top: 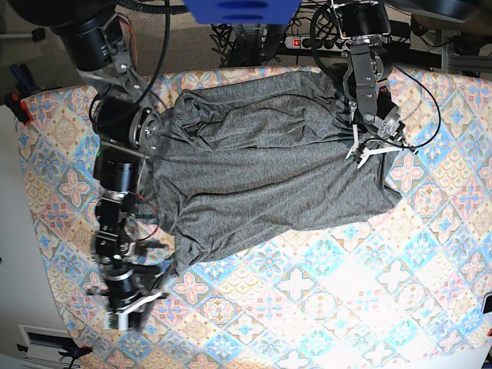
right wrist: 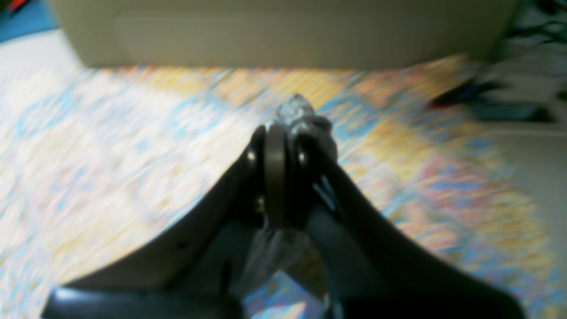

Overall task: Layout the t-shirt on the table in an organized manner, then fold the t-shirt properly
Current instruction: 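Drag the held shirt edge with the right gripper along the shirt's side, then release with the right gripper and reach it into the shirt's middle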

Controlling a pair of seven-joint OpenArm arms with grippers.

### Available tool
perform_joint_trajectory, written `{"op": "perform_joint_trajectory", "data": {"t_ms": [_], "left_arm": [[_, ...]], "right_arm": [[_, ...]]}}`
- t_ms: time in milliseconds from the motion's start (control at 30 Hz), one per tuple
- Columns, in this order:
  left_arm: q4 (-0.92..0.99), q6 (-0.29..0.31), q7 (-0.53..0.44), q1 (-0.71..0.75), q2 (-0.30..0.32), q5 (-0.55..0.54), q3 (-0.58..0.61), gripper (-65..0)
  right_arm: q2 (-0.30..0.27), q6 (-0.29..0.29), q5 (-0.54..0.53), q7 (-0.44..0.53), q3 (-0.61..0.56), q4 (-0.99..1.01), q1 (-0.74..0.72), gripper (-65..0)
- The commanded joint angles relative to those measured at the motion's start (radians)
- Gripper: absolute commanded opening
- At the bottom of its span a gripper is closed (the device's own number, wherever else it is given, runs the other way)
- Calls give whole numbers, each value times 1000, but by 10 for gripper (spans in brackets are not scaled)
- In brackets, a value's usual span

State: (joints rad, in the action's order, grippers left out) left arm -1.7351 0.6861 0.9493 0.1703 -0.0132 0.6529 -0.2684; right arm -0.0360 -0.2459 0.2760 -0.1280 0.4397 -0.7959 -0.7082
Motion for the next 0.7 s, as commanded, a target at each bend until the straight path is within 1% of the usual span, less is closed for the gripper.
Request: {"op": "perform_joint_trajectory", "data": {"t_ms": [0, 133, 267, 367, 433, 533, 667], "left_arm": [[-9, 12, -16, -7, -8, -28, 7, -617], [-9, 12, -16, -22, -17, -28, 10, -617], [-9, 12, -16, -35, -32, -28, 8, -617], [-9, 12, -16, -44, -32, -28, 7, -617], [-9, 12, -16, -65, -34, -28, 5, -617], [-9, 12, -14, -93, -47, -28, 4, -617], [-9, 12, -14, -119, -57, -28, 4, -617]], "right_arm": [[-2, -5, -8, 37, 14, -46, -43, -650], [0, -5, -8, 37, 69, -159, -43, -650], [0, -5, -7, 37, 80, -291, -37, -650], [5, -5, -7, 37, 67, -389, 45, -650], [5, -5, -7, 37, 8, -448, 106, -650], [3, -5, -11, 37, -138, -532, 193, -650], [3, -5, -13, 37, -302, -578, 301, -650]]}}
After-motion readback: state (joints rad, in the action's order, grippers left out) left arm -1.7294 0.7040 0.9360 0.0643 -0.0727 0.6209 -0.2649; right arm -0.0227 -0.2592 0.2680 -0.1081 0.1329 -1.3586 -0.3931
